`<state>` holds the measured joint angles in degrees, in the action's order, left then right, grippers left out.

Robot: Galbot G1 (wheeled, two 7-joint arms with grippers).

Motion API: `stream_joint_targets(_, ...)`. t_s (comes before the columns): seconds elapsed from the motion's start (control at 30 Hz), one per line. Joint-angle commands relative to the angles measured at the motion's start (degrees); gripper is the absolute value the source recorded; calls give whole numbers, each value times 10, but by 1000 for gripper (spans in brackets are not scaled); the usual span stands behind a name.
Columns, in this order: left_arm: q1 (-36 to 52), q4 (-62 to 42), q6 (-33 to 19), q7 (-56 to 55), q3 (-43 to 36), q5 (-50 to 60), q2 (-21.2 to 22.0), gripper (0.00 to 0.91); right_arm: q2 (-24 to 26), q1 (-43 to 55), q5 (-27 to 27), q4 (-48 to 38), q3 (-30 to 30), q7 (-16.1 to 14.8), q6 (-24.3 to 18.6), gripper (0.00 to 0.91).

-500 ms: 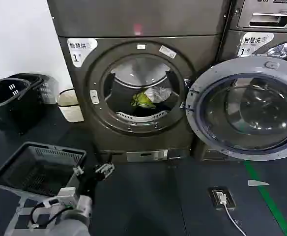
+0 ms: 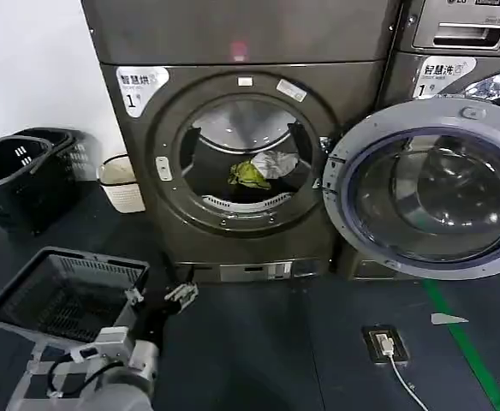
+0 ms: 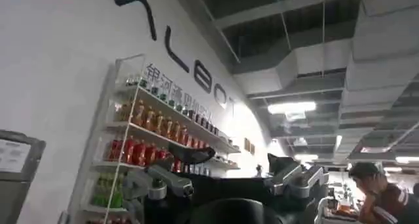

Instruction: Grasp the clothes from the dryer.

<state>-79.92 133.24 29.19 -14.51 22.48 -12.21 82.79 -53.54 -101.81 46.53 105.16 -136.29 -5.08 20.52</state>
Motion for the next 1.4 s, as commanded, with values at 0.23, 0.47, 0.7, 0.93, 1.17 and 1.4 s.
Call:
stream_joint_targets(0.23,1,4,1,2,11,-6,-2,907,-1,4,2,0,2,-3,-4,907)
stream_joint_targets(0.47,3,5,1,4,11,-7,-10,907,-5,5,3,-1,2,-2,-9,907)
stream_joint_targets(0.7,0,7,1,5,14,-8,-11,907,-4,7,4,-2,3,-3,-14,907)
stream_joint_targets(0.93,-2,8,1,5,15,-7,-9,907,-3,10,22,0,8,-6,-15,907)
stream_joint_targets(1.17,-3,7,1,5,16,-7,-9,907,-3,13,24,5,14,-6,-17,907)
stream_joint_targets(1.4,-4,10,1,6,16,-7,-9,907,-3,12,27,6,15,-6,-29,907)
